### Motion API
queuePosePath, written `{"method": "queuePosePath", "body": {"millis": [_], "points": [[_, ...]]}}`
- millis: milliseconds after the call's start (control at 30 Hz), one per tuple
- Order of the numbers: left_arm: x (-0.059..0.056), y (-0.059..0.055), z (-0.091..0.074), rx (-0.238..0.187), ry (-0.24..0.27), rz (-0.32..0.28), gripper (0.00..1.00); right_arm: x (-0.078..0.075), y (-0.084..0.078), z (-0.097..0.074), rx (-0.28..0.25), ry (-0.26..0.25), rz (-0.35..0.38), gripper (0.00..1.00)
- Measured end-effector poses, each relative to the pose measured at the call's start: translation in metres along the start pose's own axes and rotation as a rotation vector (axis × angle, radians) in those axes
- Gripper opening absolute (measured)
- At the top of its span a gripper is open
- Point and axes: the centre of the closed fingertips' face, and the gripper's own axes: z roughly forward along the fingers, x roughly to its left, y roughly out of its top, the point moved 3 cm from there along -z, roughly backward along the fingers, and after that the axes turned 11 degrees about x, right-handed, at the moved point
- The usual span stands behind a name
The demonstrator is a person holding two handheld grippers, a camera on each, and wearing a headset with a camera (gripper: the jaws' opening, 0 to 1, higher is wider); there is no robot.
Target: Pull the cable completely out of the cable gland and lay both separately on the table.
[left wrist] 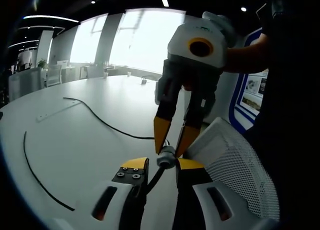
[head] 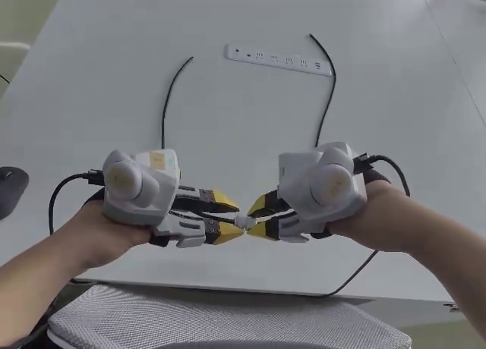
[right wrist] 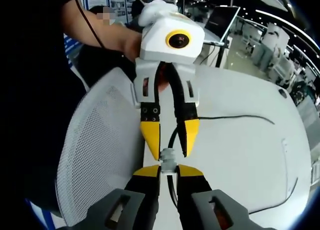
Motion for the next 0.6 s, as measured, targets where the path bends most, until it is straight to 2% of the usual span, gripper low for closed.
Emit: {"method": "queuePosePath", "body": {"millis": [167,367,600], "points": [[-0.0037,0.0,0.0024,0.0,-0.026,0.024,0.16,0.0004,-0.0003,0.0007,0.0,0.01,-0.021,0.06],[-0.0021,0.0005,0.0036,0.002,-0.019,0.042,0.16,-0.0009,-0.002,0.0014,-0.003,0.006,-0.031,0.07],[0.0006,0.0003,0.0026,0.008,-0.011,0.032,0.15,-0.0024,-0.0021,0.0008,-0.03,-0.004,-0.025,0.08]]}}
